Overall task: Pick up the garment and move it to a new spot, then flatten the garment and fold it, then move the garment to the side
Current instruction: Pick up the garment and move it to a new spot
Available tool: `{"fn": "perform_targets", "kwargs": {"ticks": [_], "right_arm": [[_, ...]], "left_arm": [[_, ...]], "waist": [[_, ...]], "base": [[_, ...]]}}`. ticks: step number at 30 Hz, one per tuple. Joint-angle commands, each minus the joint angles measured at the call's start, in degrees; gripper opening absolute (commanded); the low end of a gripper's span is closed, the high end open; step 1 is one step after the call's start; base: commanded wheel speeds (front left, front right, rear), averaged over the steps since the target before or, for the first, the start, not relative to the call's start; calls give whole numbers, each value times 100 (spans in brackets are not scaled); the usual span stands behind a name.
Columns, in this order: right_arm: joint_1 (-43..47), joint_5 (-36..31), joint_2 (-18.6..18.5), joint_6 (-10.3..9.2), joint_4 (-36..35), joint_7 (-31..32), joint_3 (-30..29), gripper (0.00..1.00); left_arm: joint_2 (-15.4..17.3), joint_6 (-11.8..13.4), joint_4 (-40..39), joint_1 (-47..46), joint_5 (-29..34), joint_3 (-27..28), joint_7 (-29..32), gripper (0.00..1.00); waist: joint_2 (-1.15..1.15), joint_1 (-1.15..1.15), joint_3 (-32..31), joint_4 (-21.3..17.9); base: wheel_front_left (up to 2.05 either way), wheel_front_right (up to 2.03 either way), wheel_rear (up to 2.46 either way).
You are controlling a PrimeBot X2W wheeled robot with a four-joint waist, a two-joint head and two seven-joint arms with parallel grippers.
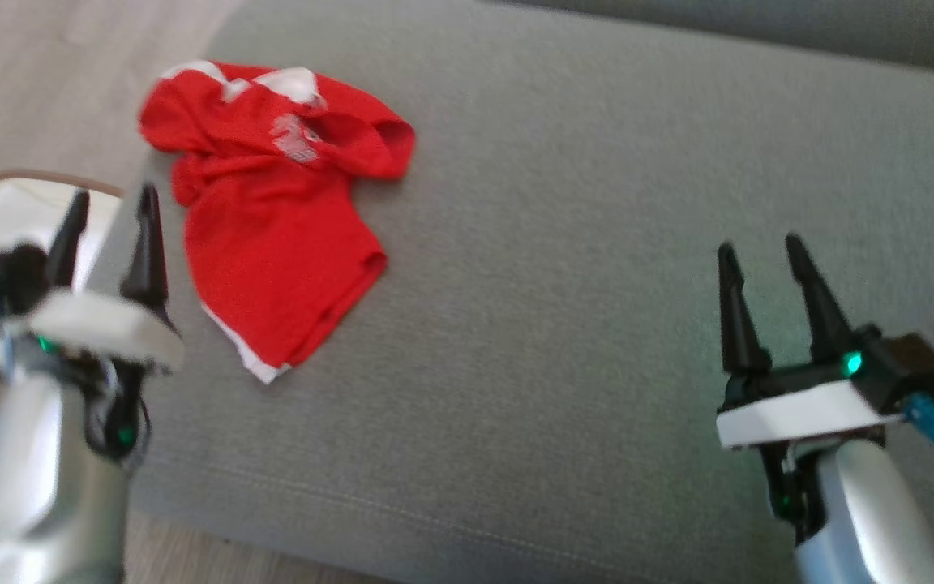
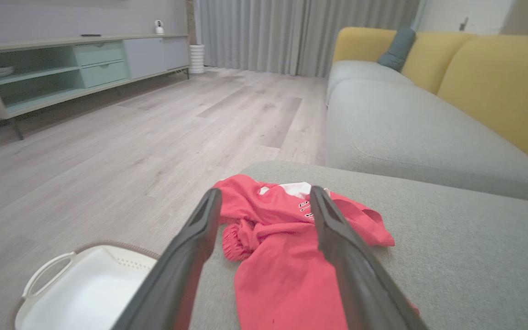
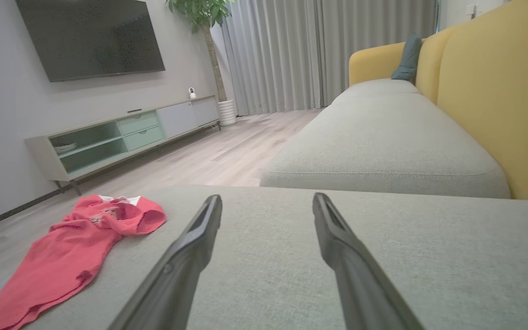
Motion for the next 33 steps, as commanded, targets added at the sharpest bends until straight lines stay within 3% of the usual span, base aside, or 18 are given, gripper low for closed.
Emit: {"fn": "perform_targets", "kwargs": {"ticks": [1,7,15,22,27,28,29,30,33], "right_arm": [[-284,-71,-15,-5,-283,19,75,100],[-497,-206,-15,-5,-587,134,13,100],[-637,-262,-15,-5,-817,170,-15,100],[-702,-219,-15,-5,-933,180,-46,100],[-727,-246,-15,-5,-990,165,-76,100],[-728,-243,-15,-5,-989,160,-80,100],[-727,-238,-15,-5,-983,154,-84,100],[-724,-231,-15,-5,-973,147,-88,100],[-708,-211,-15,-5,-921,123,-103,100]], "left_arm": [[338,-38,30,-493,12,47,150,100],[953,-77,967,-1454,-120,-728,844,100],[1503,-80,2020,-2375,-575,-1578,1613,100],[1759,-80,2830,-2887,-1117,-2124,2254,100],[1830,-81,3246,-3071,-1298,-2378,2355,100],[1805,-81,3307,-3078,-1357,-2443,2416,82],[1782,-81,3342,-3080,-1431,-2514,2481,23],[1777,-81,3355,-3082,-1496,-2592,2522,0],[1852,-81,3347,-3097,-1595,-2798,2401,0]], "waist": [[0,0,425,-337],[0,0,931,-669],[0,0,1338,-976],[0,0,1551,-1173],[0,0,1613,-1246],[0,0,1611,-1257],[0,0,1604,-1264],[0,0,1589,-1269],[0,0,1505,-1270]], "base": [[0,0,0],[0,0,0],[0,0,0],[0,0,0],[0,0,0],[0,0,0],[0,0,0],[0,0,0],[0,0,0]]}}
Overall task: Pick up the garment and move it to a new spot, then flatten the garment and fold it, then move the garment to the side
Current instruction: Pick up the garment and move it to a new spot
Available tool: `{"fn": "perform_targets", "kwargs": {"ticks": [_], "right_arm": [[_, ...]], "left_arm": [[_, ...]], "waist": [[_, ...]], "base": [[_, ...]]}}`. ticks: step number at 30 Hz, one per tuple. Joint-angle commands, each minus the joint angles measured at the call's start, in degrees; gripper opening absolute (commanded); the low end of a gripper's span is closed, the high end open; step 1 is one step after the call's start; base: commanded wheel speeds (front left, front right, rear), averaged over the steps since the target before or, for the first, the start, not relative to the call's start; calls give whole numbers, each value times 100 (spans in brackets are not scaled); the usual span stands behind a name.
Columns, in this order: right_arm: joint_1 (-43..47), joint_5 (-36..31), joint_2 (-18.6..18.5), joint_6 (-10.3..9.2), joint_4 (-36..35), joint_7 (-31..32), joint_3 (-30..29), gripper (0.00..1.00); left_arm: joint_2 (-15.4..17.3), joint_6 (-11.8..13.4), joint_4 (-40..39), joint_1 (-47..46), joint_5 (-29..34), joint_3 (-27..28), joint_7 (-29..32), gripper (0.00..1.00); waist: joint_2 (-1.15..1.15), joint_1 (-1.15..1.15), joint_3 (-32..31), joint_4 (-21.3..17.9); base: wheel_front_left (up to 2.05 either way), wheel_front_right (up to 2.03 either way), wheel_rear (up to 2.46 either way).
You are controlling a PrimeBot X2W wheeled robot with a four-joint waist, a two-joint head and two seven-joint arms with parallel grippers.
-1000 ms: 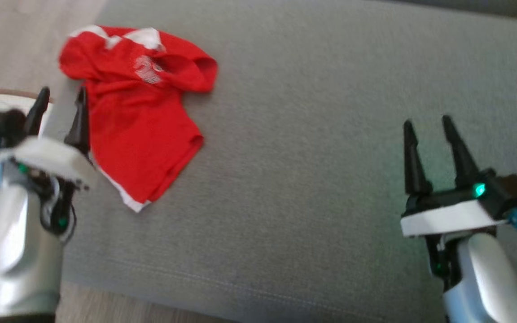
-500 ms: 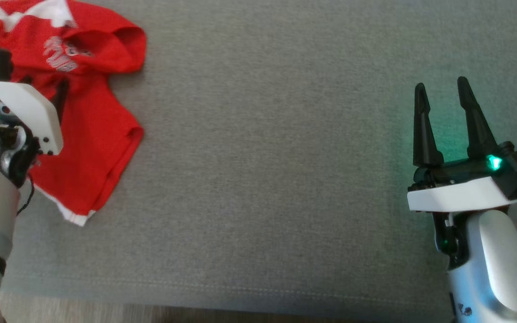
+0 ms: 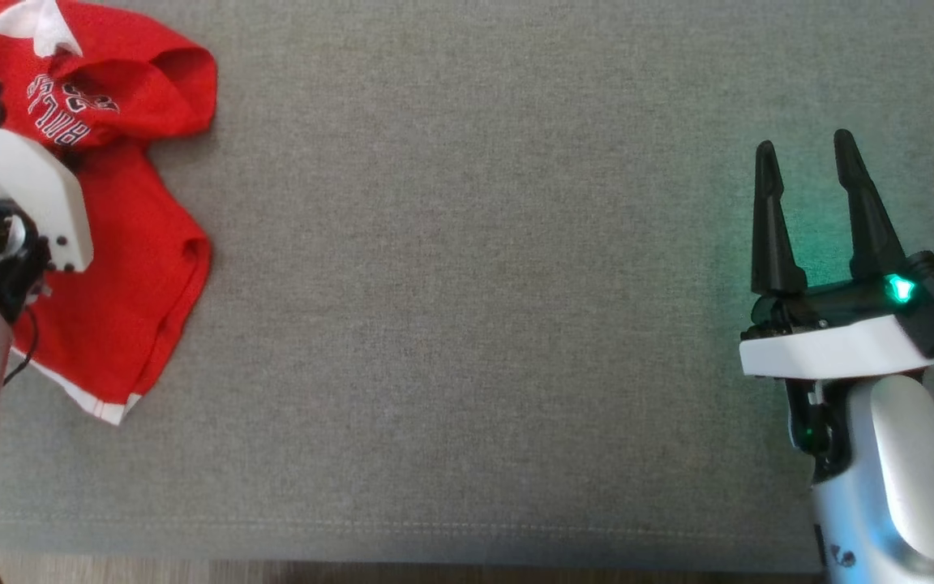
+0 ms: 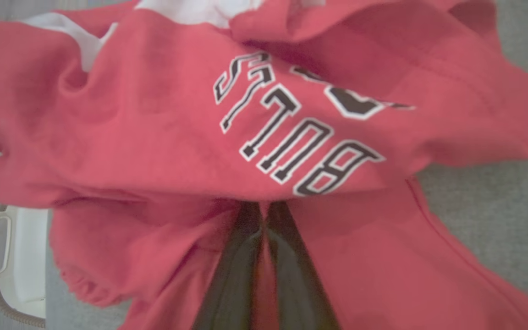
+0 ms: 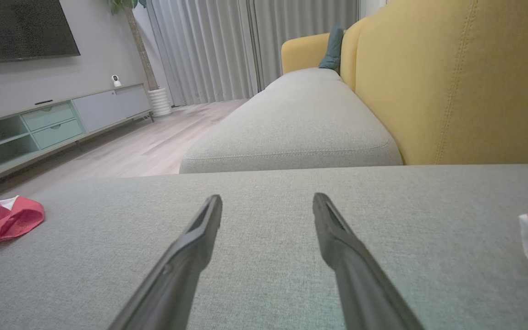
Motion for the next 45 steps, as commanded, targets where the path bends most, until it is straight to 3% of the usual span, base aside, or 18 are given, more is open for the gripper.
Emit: {"fn": "perform_targets", "kwargs": {"ticks": [1,5,11,22,30,35,40,43,44,45], "right_arm": [[-117,14,-7,-5,-154,-42,102,100],[-134,58,-7,-5,-75,-92,38,100],[-100,154,-7,-5,124,-150,-232,100],[64,206,-7,-5,353,-203,-437,100],[36,203,-7,-5,413,-220,-385,100],[-119,187,-7,-5,365,-222,-406,100],[-337,166,-7,-5,328,-196,-302,100],[-449,220,-7,-5,342,-186,-319,100],[-490,232,-7,-5,347,-185,-306,100],[-531,254,-7,-5,353,-186,-286,100]], "left_arm": [[426,9,-17,-49,20,10,-157,0],[472,9,-63,-158,54,-70,-904,0],[251,9,-425,-239,-141,-114,-1924,0],[-271,27,-1213,-116,-508,-242,-2230,0],[-896,491,-2192,320,-806,-244,-2039,0],[-1289,949,-2663,527,-760,-379,-1958,0],[-1635,1279,-2779,582,-689,-498,-1983,0],[-1866,1295,-2619,613,-822,-513,-1977,0],[-1897,1330,-2515,603,-794,-545,-1990,19],[-1923,1349,-2395,591,-764,-585,-2002,80]], "waist": [[0,0,-84,-2],[0,0,-311,-12],[0,0,-803,-33],[0,0,-1559,-137],[0,0,-1839,-434],[0,0,-1748,-767],[0,0,-1564,-1238],[0,0,-1495,-1476],[0,0,-1460,-1558],[0,0,-1430,-1631]], "base": [[0,0,0],[0,0,0],[0,0,0],[0,0,0],[0,0,0],[0,0,0],[0,0,0],[0,0,0],[0,0,0],[0,0,0]]}}
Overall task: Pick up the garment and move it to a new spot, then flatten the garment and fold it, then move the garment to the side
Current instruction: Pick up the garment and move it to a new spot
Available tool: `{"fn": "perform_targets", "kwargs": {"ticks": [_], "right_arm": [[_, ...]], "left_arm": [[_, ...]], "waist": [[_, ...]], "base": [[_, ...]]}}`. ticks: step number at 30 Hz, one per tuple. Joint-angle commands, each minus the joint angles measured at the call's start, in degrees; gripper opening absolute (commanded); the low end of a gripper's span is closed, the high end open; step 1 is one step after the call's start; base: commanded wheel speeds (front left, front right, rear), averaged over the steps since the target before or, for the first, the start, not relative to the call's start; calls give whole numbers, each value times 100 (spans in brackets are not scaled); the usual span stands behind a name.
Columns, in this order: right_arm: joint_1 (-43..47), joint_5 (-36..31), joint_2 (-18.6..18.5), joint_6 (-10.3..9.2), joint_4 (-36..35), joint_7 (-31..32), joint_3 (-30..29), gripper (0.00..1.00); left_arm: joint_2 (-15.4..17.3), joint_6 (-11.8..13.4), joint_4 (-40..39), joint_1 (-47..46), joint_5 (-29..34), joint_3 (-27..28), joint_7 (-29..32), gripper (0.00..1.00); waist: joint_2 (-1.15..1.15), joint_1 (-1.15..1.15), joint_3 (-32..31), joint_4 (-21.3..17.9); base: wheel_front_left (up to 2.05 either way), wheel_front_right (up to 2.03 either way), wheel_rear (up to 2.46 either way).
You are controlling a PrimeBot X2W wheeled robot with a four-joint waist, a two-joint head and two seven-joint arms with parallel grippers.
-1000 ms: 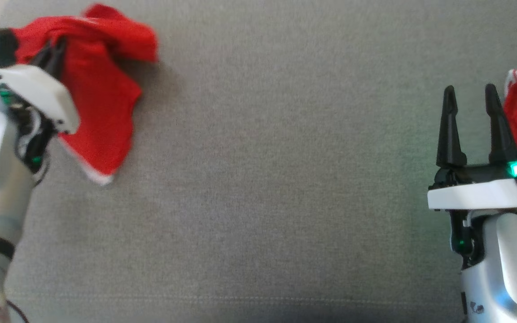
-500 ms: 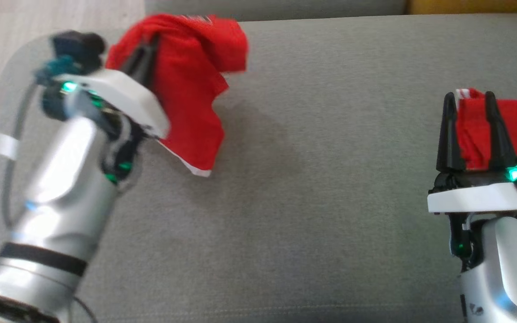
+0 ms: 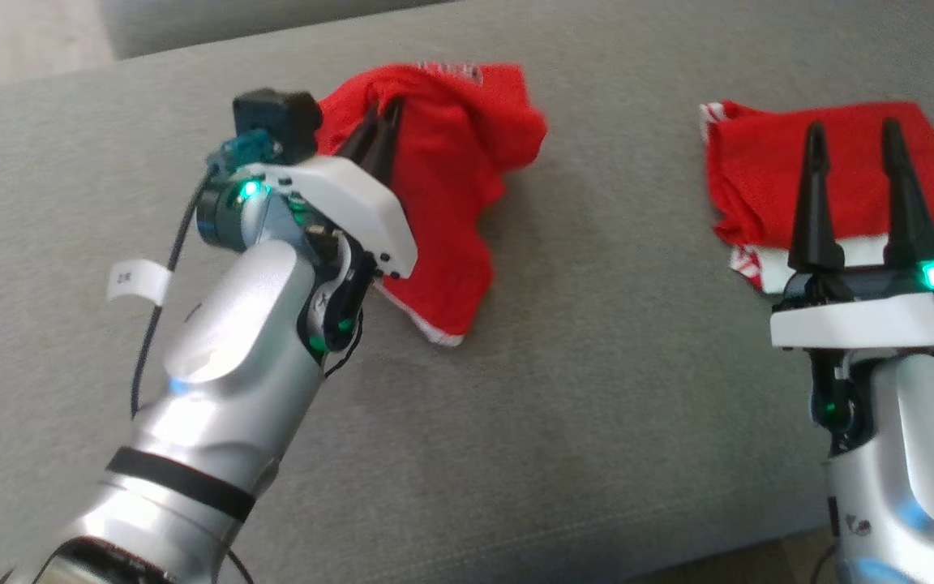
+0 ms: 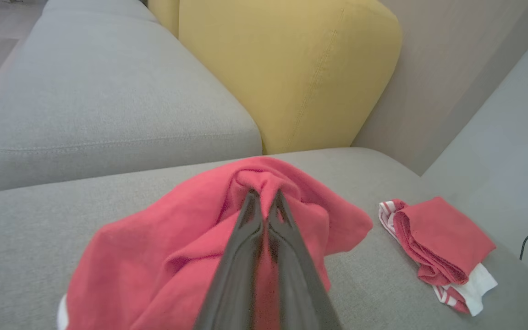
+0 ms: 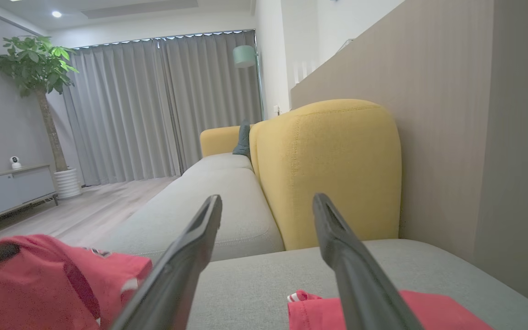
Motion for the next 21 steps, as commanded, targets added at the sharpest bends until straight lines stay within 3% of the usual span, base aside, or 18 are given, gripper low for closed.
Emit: {"fn": "perform_targets", "kwargs": {"ticks": [1,6,11,21], "right_arm": [[-277,73,-15,-5,-188,-26,188,100],[-347,124,-15,-5,-147,-40,251,100],[-234,56,-15,-5,-95,-55,143,100],[183,-48,-15,-5,-71,-53,-21,100]], "left_arm": [[86,41,55,-212,49,150,-96,100],[3,-105,490,-313,-77,285,-559,100],[222,-244,576,-374,-88,577,-982,100],[947,-266,-505,619,323,1196,-1082,100]], "waist": [[0,0,159,-298],[0,0,230,-403],[0,0,93,-86],[0,0,-335,690]], "base": [[0,0,0],[0,0,0],[0,0,0],[0,0,0]]}}
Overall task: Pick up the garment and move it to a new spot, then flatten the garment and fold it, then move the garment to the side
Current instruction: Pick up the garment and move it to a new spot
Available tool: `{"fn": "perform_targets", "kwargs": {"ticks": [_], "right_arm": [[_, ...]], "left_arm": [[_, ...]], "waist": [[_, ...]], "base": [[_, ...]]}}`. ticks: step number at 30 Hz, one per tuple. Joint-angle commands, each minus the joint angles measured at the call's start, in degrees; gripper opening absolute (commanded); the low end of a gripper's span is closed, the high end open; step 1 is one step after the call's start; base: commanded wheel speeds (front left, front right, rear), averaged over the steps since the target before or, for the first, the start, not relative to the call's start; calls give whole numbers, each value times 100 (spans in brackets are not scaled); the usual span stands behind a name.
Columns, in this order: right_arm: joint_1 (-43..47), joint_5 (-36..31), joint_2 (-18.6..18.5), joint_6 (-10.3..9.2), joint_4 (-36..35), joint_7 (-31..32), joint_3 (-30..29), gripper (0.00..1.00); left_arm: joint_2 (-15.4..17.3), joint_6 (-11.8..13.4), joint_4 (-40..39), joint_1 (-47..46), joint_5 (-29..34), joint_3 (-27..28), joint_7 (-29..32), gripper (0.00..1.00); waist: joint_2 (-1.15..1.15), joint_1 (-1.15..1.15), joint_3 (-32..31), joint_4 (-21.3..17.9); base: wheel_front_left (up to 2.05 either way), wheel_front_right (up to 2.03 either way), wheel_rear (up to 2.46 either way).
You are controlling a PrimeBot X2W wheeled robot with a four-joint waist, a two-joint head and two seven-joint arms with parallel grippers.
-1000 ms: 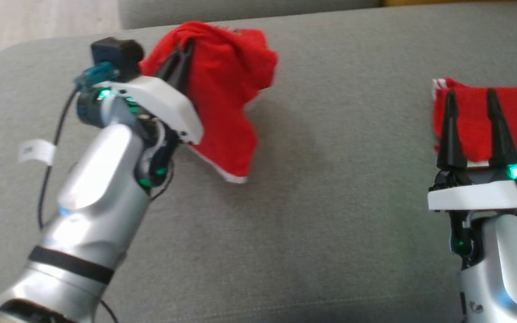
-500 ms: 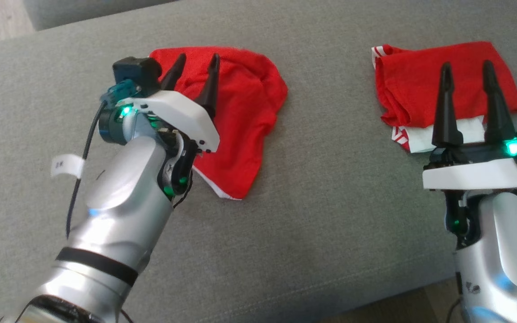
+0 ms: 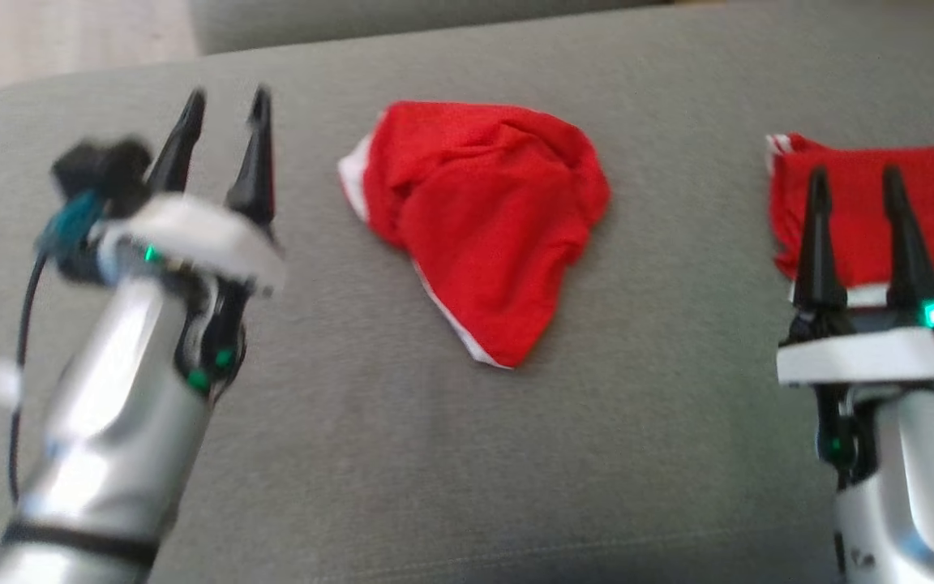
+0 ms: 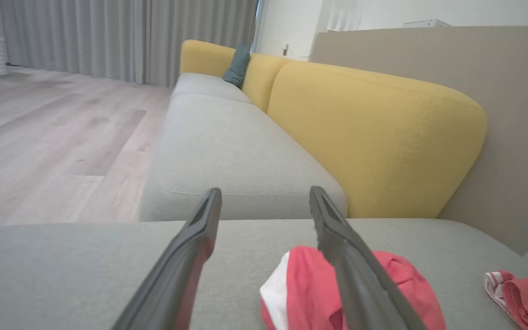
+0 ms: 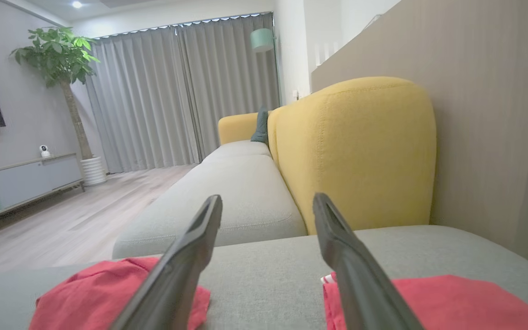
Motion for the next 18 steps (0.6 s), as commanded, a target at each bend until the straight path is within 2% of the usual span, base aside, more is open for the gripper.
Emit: {"fn": "perform_targets", "kwargs": {"ticks": [1,3,7,9,13,18], "right_arm": [[-66,-19,-15,-5,-178,-48,121,100],[60,-8,-15,-5,-171,-42,137,100],[315,47,-15,-5,-165,-42,151,100],[433,136,-15,-5,-168,-47,135,100],[649,243,-15,-5,-169,-55,93,100],[803,245,-15,-5,-132,-58,228,100]], "left_arm": [[175,-31,-285,3,29,257,-67,100],[239,-70,-758,501,147,469,-68,100],[230,13,-1527,1498,521,795,-69,100],[104,57,-1906,1975,682,977,-69,100],[-229,-18,-2470,2708,989,1302,-69,100],[-561,-190,-2628,3031,1297,1623,-69,100]], "waist": [[0,0,-193,235],[0,0,-273,353],[0,0,-424,537],[0,0,-487,579],[0,0,-570,655],[0,0,-618,693]], "base": [[0,0,0],[0,0,0],[0,0,0],[0,0,0],[0,0,0],[0,0,0]]}}
